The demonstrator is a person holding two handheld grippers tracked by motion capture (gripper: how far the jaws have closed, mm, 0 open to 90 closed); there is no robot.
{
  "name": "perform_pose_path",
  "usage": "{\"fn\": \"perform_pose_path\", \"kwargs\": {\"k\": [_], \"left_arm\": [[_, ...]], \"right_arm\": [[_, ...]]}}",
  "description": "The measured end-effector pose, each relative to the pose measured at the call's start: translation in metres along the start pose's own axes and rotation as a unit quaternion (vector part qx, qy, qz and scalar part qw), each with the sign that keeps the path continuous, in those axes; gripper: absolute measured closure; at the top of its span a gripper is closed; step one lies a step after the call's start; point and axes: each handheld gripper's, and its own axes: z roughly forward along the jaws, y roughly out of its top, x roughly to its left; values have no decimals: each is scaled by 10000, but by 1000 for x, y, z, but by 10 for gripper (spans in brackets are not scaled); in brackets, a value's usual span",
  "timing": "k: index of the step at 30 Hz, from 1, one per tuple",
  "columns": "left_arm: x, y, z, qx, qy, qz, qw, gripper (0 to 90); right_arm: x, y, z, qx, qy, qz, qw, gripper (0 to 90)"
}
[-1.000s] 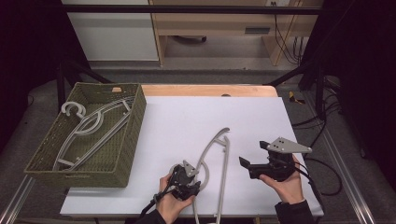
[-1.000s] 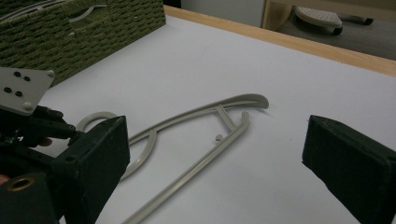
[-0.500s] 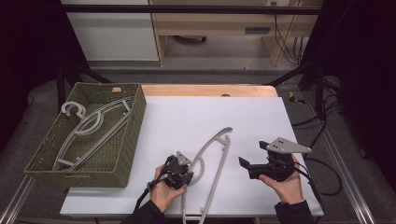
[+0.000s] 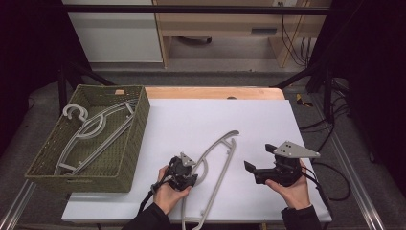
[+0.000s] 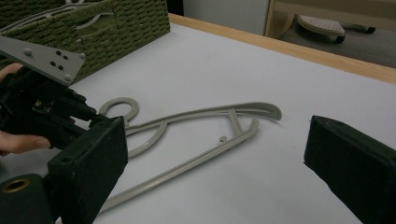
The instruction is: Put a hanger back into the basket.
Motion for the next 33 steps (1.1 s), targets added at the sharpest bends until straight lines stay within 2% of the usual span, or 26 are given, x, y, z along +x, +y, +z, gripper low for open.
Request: {"fn": "perform_pose_path", "kwargs": {"k": [1, 4, 7, 9, 12, 14, 17, 19, 23, 27, 29, 30, 33], "left_arm": [[2, 1, -1, 62, -23, 31, 10000, 708], [2, 4, 0, 151, -34, 90, 9998, 712], [3, 4, 0, 138, -68, 170, 9997, 713], [7, 5, 0, 151, -87, 213, 9996, 722], [16, 7, 0, 214, 52, 365, 9991, 737], [21, 8, 0, 218, 72, 370, 9991, 749], [28, 9, -1, 273, -22, 405, 9988, 752], [28, 11, 0, 294, 11, 445, 9986, 749], [30, 17, 2, 574, -75, 519, 9970, 720], [28, 24, 3, 831, -118, 505, 9952, 647], [25, 26, 4, 928, -29, 460, 9946, 652], [25, 27, 5, 954, -47, 350, 9948, 662], [23, 28, 5, 1023, 8, 253, 9944, 696]], "right_arm": [[0, 0, 0, -40, -8, -18, 10000, 68], [0, 0, 0, -51, -3, -3, 10000, 68], [0, 0, 0, -51, -2, -14, 10000, 68], [0, 0, 0, -42, -4, -9, 10000, 68], [-1, 0, 0, -40, 2, -24, 10000, 68], [0, 0, 0, -25, 4, -11, 10000, 68], [0, 0, 0, -3, 13, -13, 10000, 68], [0, 0, 1, 13, 2, -26, 10000, 68], [-1, 0, 1, 17, 4, -26, 10000, 68], [-1, 0, 1, 52, 13, -23, 10000, 68], [-1, 0, 1, 58, 18, -32, 10000, 68], [-1, 0, 1, 63, 20, -24, 10000, 68], [-1, 0, 1, 48, 7, -5, 10000, 69]]}}
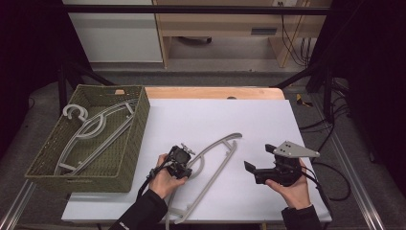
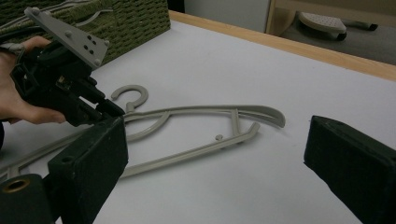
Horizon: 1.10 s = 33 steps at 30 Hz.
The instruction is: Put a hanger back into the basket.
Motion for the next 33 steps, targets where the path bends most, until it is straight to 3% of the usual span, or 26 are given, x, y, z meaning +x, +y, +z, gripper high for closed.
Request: {"fn": "perform_pose_path", "kwargs": {"k": [4, 9, 14, 23, 33], "left_arm": [[-6, 4, 0, 119, 163, -29, 9998, 748], [-5, 3, -1, 75, 78, -38, 9999, 797], [-1, 0, -6, -149, 24, -13, 9999, 826], [4, -5, -20, -338, -7, 84, 9994, 830], [11, -11, -47, -719, 109, 194, 9972, 831]], "right_arm": [[0, 0, 0, 15, -1, 0, 10000, 68], [0, 0, -1, -7, 20, -13, 10000, 65], [0, 0, -1, -78, 44, -47, 9999, 63], [-1, 0, -1, -84, 39, -48, 9999, 64], [-2, 0, -4, -137, 42, -6, 9999, 65]]}}
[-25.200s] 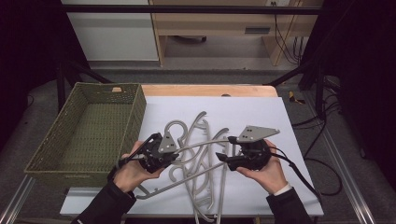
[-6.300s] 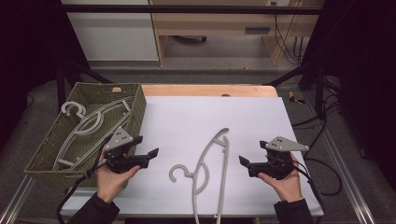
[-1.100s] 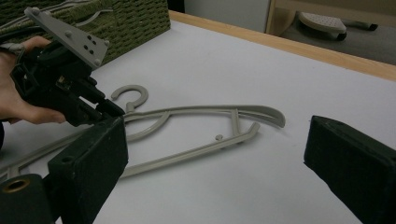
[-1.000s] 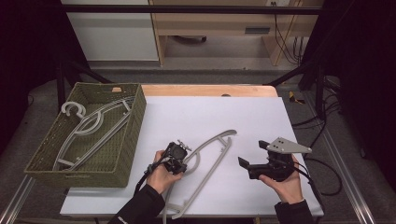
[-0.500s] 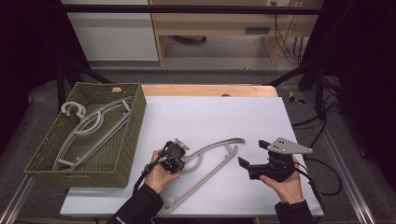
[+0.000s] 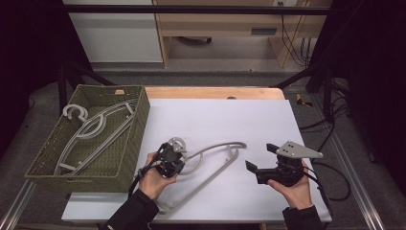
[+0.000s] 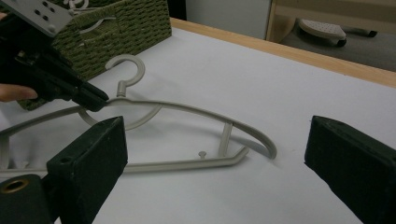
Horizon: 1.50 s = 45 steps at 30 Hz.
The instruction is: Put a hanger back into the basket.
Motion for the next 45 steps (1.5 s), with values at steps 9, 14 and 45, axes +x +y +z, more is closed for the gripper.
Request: {"fn": "perform_pose_path", "kwargs": {"k": [9, 14, 45], "left_arm": [[-1, 2, -17, -178, -23, 86, 9998, 832], [5, 1, 3, 0, -137, 2, 9999, 830], [14, 10, 48, 1159, -38, 143, 9932, 823]], "right_arm": [[-1, 0, -1, -23, -16, -1, 10000, 67], [0, 0, 0, 0, -16, 10, 10000, 67], [2, 0, 2, 70, 6, -19, 10000, 66]]}}
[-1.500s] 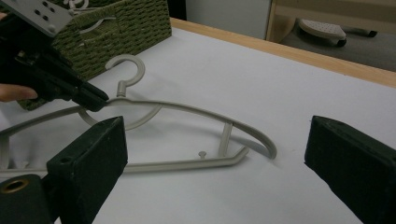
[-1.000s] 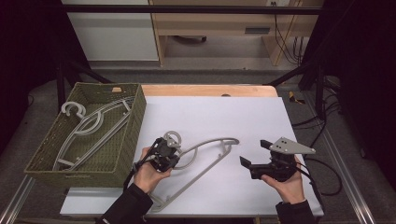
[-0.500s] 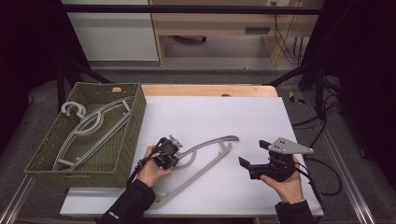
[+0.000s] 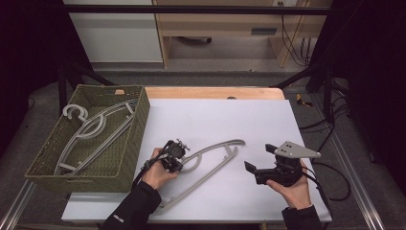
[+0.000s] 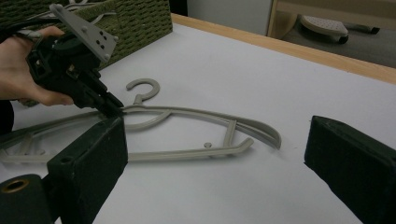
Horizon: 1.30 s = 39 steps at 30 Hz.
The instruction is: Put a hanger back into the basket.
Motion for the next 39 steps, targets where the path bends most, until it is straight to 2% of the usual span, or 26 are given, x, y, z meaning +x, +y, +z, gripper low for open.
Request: {"fn": "perform_pose_path", "kwargs": {"k": [2, 7, 12, 17, 25, 29, 30, 34, 35, 39], "left_arm": [[-1, -1, 0, -33, 36, 21, 10000, 824], [2, -9, -5, -310, -39, -41, 9995, 827], [5, -15, -22, -628, 78, -70, 9980, 828], [10, -21, -44, -967, 164, -137, 9951, 829], [8, -22, -80, -1425, 273, -84, 9894, 830], [7, -18, -107, -1646, 403, 29, 9855, 829], [8, -17, -112, -1646, 427, 50, 9854, 829], [8, -14, -137, -1857, 582, 97, 9808, 829], [8, -13, -142, -1872, 600, 122, 9804, 829], [15, -11, -169, -2025, 756, 188, 9762, 829]], "right_arm": [[0, 0, -1, -3, 7, 6, 10000, 66], [-1, 0, -1, -10, -5, 2, 10000, 66], [-1, 0, -1, -2, -3, 3, 10000, 66], [-2, 0, -3, -20, -29, 43, 10000, 67], [-4, -1, -4, -47, -30, 27, 10000, 66], [-5, 0, -5, -92, -48, 48, 9999, 67], [-6, 0, -6, -105, -47, 52, 9999, 67], [-6, 1, -8, -141, -50, 62, 9999, 67], [-6, 1, -9, -143, -56, 75, 9999, 67], [-7, 1, -10, -149, -56, 58, 9999, 67]]}}
